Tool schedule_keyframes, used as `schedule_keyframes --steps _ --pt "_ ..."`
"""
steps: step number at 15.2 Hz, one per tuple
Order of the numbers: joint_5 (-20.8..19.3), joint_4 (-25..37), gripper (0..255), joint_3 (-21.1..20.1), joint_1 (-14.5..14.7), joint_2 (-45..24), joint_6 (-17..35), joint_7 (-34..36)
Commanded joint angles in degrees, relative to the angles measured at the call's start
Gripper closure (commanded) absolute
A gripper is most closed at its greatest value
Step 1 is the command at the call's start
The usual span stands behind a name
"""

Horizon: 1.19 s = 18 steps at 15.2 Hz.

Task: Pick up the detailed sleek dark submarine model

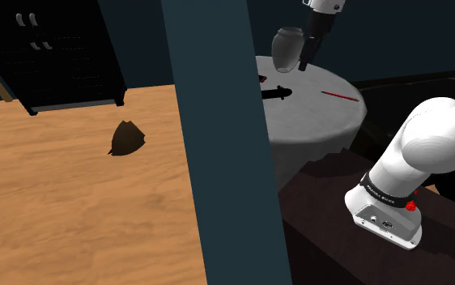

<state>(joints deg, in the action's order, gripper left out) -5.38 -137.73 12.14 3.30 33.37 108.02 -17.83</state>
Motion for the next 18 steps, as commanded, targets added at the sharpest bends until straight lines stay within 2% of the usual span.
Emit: schedule_keyframes --steps 1,5,9,14,18 --pt "-1.54 -0.63 0 2.12 0.61 -2.87 3.87 -5.7" --pt "-3.29 0.32 0 5.9 2.22 -10.08 10.89 -16.12" --pt "-3.37 2.68 0 9.19 3.94 -18.38 17.7 -26.75" --pt "-0.66 7.41 0 11.86 5.62 -29.77 25.36 -40.69" --pt "3.18 12.45 0 11.9 5.59 -39.15 30.38 -52.07"
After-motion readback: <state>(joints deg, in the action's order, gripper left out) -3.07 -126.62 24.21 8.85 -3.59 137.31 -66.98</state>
